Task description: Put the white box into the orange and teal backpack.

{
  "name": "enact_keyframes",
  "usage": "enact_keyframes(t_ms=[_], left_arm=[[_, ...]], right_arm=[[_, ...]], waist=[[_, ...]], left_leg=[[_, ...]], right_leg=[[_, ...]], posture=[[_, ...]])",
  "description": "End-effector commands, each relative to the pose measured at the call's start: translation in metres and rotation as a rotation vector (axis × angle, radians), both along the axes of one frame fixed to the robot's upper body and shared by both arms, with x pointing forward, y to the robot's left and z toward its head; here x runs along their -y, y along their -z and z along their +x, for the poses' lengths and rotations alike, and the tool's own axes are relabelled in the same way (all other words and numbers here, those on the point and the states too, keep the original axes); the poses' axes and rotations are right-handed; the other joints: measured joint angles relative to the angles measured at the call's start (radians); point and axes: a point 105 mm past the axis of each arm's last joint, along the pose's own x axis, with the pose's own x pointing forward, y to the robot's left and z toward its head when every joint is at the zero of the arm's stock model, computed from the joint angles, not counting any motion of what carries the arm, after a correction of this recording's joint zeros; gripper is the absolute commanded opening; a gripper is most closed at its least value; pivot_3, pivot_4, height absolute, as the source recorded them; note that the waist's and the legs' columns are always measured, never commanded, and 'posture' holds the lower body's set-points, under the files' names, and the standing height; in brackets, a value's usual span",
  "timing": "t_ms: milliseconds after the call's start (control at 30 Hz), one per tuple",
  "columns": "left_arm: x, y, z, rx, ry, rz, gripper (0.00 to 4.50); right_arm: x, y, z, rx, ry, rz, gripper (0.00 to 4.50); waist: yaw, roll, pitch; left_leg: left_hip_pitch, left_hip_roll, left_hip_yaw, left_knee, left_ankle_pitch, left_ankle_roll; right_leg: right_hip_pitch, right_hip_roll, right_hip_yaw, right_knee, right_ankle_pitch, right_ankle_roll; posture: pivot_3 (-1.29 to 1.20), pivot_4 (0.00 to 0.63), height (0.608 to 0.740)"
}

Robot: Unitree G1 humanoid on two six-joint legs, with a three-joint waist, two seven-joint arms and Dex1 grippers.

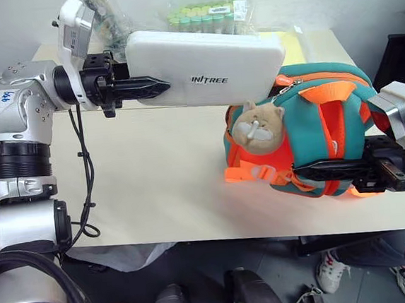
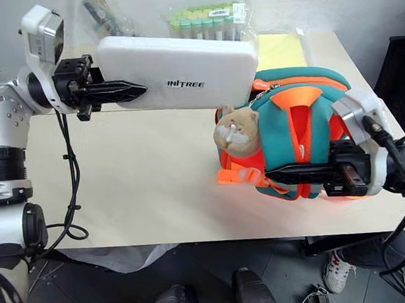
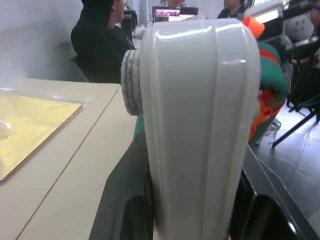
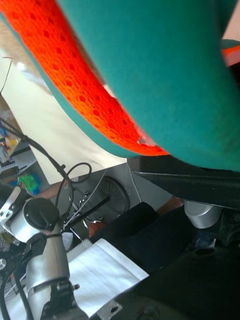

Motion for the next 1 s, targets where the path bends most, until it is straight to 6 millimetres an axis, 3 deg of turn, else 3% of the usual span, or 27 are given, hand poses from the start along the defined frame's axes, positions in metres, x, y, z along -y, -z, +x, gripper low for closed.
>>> enact_keyframes(t_ms=[33, 233, 400, 633, 733, 1000], left_arm=[[0.003, 0.006, 0.002, 0.095, -0.010, 0.108, 1.30], [0.010, 0.012, 0.009, 0.173, -0.019, 0.166, 1.30], [0.031, 0.019, -0.005, 0.131, 0.103, 0.163, 1.30], [0.083, 0.042, -0.016, 0.100, 0.232, 0.174, 1.30], [0.123, 0.055, -0.020, 0.059, 0.279, 0.159, 1.30], [0.186, 0.089, -0.014, 0.070, 0.195, 0.208, 1.30]], right_arm=[[0.000, -0.029, -0.015, 0.084, -0.063, 0.046, 0.03], [-0.004, -0.045, -0.025, 0.105, -0.127, 0.066, 0.03], [-0.007, -0.042, -0.019, 0.118, -0.112, 0.048, 0.03], [-0.013, -0.016, 0.007, 0.170, 0.000, -0.050, 0.03], [-0.018, 0.000, 0.007, 0.192, -0.009, -0.098, 0.03], [-0.028, 0.005, 0.003, 0.207, -0.021, -0.073, 0.03]], waist=[[0.000, 0.000, 0.000], [0.000, 0.000, 0.000], [0.000, 0.000, 0.000], [0.008, 0.000, 0.000], [0.011, 0.000, 0.000], [0.021, 0.001, 0.000]], left_leg=[[0.000, 0.000, 0.000, 0.001, 0.000, 0.000], [-0.003, 0.001, -0.001, 0.004, -0.002, 0.004], [-0.004, 0.001, 0.000, 0.005, -0.003, 0.005], [-0.005, 0.000, 0.000, 0.009, -0.004, 0.006], [-0.005, 0.000, -0.001, 0.009, -0.004, 0.006], [-0.005, -0.001, -0.001, 0.009, -0.004, 0.006]], right_leg=[[0.000, 0.000, 0.000, 0.000, 0.000, 0.000], [-0.001, 0.000, 0.000, 0.000, 0.000, 0.001], [-0.001, 0.000, 0.000, 0.000, 0.001, 0.001], [-0.001, 0.000, 0.001, 0.001, 0.002, 0.003], [-0.001, 0.000, 0.001, 0.001, 0.002, 0.004], [-0.001, 0.000, 0.002, 0.002, 0.002, 0.004]], posture=[[0.00, 0.150, 0.740], [0.00, 0.150, 0.740], [0.00, 0.150, 0.740], [0.00, 0.150, 0.740], [0.00, 0.150, 0.740], [0.00, 0.150, 0.740]])
